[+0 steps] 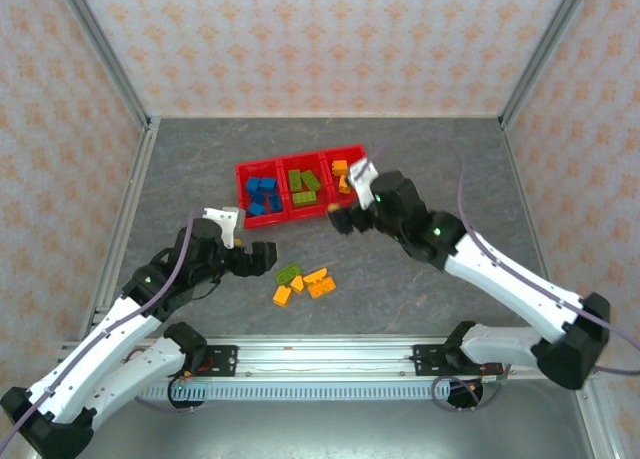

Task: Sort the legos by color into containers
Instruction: Pick up the lego from the bottom-center of the table.

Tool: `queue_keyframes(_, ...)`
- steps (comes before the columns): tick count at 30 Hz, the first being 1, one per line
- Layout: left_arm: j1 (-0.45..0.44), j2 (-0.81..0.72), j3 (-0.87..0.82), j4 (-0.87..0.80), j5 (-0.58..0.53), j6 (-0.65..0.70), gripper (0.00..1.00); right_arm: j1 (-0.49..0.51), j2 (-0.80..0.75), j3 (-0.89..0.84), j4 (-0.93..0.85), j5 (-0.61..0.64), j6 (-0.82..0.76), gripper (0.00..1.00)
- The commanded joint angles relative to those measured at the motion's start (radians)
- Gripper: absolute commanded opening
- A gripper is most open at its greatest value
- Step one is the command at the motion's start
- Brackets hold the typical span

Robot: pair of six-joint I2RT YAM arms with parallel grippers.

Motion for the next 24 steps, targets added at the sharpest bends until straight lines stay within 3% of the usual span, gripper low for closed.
queue_keyframes(1, -0.007, -0.003, 0.038, -0.047, -0.032, -0.002, 0.99, 0.037, -0.103, -0.175, 0.013, -0.151, -0.344, 0.95)
queue_keyframes(11, -0.007, -0.088, -0.024, 0.048, -0.047, -0.02, 0.99, 0.118, -0.114, -0.347, -0.001, -0.165, -0.459, 0.96)
queue_keyframes(19, -0.007, -0.084, -0.04, 0.061, -0.035, -0.017, 0.99, 0.161, 0.006, -0.436, 0.174, -0.137, -0.545, 0.96)
queue_keyframes(24, -0.007, -0.094, -0.042, 0.061, -0.042, -0.021, 0.99, 0.161, 0.111, -0.404, 0.198, -0.153, -0.538, 0.94)
